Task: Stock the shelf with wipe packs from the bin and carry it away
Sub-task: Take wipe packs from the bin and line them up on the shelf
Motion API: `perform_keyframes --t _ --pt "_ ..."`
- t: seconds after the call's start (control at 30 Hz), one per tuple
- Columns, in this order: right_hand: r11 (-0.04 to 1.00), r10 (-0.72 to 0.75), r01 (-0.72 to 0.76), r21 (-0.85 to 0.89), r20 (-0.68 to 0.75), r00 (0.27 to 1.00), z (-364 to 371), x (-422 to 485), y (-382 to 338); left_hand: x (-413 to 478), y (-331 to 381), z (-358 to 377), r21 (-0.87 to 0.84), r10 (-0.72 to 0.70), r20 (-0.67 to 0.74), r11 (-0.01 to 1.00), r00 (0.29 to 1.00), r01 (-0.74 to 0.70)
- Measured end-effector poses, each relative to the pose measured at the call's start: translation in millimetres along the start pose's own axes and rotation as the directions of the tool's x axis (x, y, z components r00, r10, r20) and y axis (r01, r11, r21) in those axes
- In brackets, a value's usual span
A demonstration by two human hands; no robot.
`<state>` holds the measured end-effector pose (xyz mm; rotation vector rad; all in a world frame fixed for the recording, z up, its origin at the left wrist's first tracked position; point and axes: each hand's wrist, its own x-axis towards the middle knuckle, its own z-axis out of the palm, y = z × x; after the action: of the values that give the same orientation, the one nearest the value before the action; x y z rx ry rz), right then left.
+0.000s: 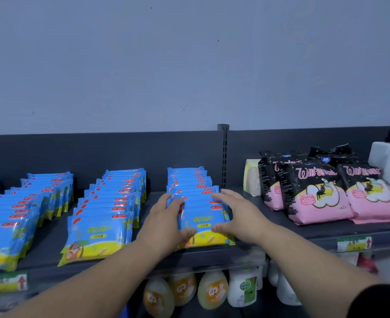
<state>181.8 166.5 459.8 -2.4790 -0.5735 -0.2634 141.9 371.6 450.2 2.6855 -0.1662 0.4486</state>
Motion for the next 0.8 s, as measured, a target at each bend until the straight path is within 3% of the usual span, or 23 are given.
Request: perform_keyframes --t 0.2,0.4,0.5,0.8 --pt "0.998 0.066 -0.066 0.017 0.016 0.998 7 -7 -5 1 -2 4 -0.029 -0.009 0.013 1.0 1.0 0.009" --pt "0.959 0.217 -0.22 0.178 0.033 0.976 4 -7 -7 17 -7 10 -0.409 -0.145 0.09 0.897 0.985 0.169" --pt "0.943 0.242 -0.258 0.211 0.1 0.965 4 -5 -13 23 -4 15 -0.492 -0.136 0.146 0.849 0.98 0.192" --pt "0.981 0.149 -0.158 0.113 0.09 0.985 14 -5 -28 28 -17 16 -0.476 -0.074 0.154 0.868 0.985 0.14"
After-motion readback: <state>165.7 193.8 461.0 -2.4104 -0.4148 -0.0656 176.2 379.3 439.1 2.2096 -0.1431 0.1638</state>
